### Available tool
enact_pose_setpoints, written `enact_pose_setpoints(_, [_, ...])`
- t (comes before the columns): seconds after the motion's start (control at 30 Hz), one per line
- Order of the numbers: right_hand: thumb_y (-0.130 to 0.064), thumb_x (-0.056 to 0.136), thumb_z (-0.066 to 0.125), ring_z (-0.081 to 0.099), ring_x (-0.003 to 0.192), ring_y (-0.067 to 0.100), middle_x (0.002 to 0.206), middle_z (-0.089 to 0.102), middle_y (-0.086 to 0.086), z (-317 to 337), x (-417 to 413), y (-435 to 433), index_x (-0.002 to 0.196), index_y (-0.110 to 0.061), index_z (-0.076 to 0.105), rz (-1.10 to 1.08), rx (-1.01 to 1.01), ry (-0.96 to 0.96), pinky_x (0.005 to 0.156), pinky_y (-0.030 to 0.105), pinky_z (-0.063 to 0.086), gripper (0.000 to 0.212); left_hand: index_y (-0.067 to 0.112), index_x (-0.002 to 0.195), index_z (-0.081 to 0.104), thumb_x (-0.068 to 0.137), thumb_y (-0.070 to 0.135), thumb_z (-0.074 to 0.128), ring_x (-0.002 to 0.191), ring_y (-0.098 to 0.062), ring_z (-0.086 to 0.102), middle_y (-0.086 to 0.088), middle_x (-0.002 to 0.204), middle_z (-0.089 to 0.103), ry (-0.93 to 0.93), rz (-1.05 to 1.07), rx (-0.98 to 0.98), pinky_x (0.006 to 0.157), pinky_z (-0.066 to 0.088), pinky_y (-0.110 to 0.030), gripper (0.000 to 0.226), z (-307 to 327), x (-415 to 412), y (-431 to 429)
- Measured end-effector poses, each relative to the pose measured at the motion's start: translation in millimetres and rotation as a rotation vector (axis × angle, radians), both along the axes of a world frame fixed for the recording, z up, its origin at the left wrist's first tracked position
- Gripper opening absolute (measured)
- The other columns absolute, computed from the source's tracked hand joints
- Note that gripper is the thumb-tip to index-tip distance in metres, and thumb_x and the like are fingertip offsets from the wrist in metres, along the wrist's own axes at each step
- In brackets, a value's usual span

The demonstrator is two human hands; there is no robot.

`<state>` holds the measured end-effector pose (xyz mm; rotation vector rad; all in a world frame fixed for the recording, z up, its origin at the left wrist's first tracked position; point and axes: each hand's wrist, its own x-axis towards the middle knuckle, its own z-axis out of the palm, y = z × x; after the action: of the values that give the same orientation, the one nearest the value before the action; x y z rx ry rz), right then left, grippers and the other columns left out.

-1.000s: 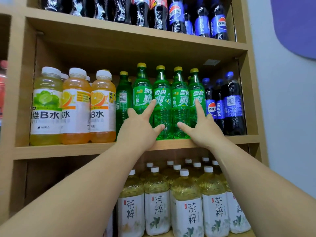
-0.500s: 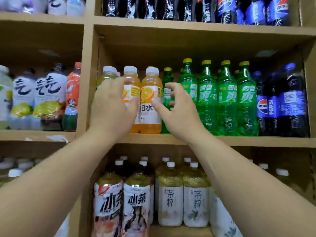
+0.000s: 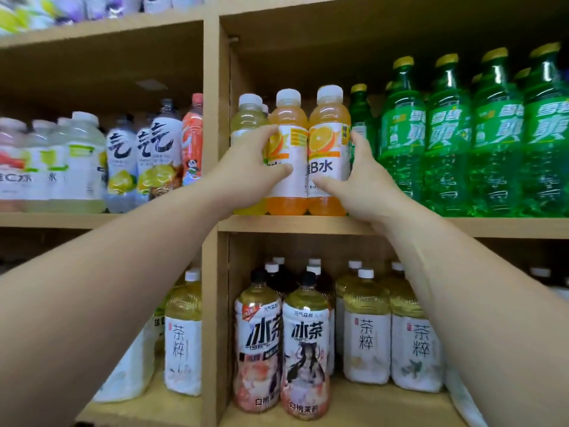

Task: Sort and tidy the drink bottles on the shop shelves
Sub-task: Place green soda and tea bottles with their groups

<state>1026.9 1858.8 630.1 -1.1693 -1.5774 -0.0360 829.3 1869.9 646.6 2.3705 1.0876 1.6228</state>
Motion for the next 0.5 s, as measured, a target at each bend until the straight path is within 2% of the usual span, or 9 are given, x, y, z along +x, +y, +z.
enact_pose_setpoints(0.07, [-0.037, 0.091, 0.075, 0.056, 0.105, 0.015, 0.143, 0.057, 0.0, -1, 1, 1, 0.162, -0.032, 0.004, 0.003, 0.0, -0.007, 0.088, 0.032, 0.043, 0.1, 0.031, 0.156, 0.03, 0.097, 0.025, 0.066, 0.114, -0.007, 0.051, 0.016, 0.126, 0.041, -0.033, 0.007, 0.022, 0.087, 0.051, -0.025, 0.069, -1, 4, 0])
enact_pose_setpoints(0.1, [-0.037, 0.091, 0.075, 0.057, 0.106, 0.016, 0.143, 0.057, 0.0, -1, 2, 2, 0.162, -0.033, 0.003, 0.002, 0.0, -0.007, 0.089, 0.032, 0.044, 0.101, 0.031, 0.156, 0.031, 0.097, 0.025, 0.067, 0.115, -0.007, 0.05, 0.016, 0.129, 0.042, -0.023, 0.022, 0.04, 0.085, 0.049, -0.023, 0.07, -2, 6, 1])
enact_pose_setpoints(0.17, [-0.038, 0.092, 0.075, 0.059, 0.115, 0.02, 0.146, 0.056, 0.001, -1, 2, 1, 0.163, -0.031, 0.002, -0.009, -0.001, -0.015, 0.092, 0.031, 0.043, 0.102, 0.03, 0.157, 0.029, 0.094, 0.027, 0.07, 0.125, -0.012, 0.052, 0.011, 0.144, 0.044, 0.033, 0.068, 0.078, 0.093, 0.053, -0.031, 0.075, -5, 6, 3])
enact_pose_setpoints(0.27, [-0.036, 0.093, 0.073, 0.057, 0.125, 0.024, 0.148, 0.054, 0.003, -2, -1, 0, 0.163, -0.028, 0.0, -0.032, 0.001, -0.029, 0.092, 0.029, 0.04, 0.102, 0.026, 0.159, 0.023, 0.091, 0.03, 0.074, 0.14, -0.02, 0.042, 0.001, 0.159, 0.034, 0.159, 0.195, 0.162, 0.109, 0.044, -0.039, 0.086, -10, 6, 6])
enact_pose_setpoints(0.4, [-0.034, 0.094, 0.072, 0.059, 0.122, 0.024, 0.149, 0.053, 0.001, -3, -2, -1, 0.163, -0.029, -0.003, -0.02, -0.008, -0.029, 0.092, 0.031, 0.042, 0.102, 0.022, 0.161, 0.015, 0.094, 0.036, 0.068, 0.146, -0.024, 0.035, -0.002, 0.164, 0.026, 0.179, 0.319, 0.203, 0.112, 0.037, -0.042, 0.086, -16, 19, 7])
enact_pose_setpoints(0.5, [-0.036, 0.093, 0.073, 0.059, 0.124, 0.026, 0.148, 0.054, 0.002, -1, 1, 0, 0.163, -0.03, -0.002, -0.028, -0.012, -0.036, 0.096, 0.034, 0.045, 0.103, 0.021, 0.161, 0.014, 0.095, 0.031, 0.066, 0.147, -0.024, 0.033, -0.003, 0.164, 0.025, 0.143, 0.311, 0.194, 0.113, 0.036, -0.041, 0.085, -21, 27, 9])
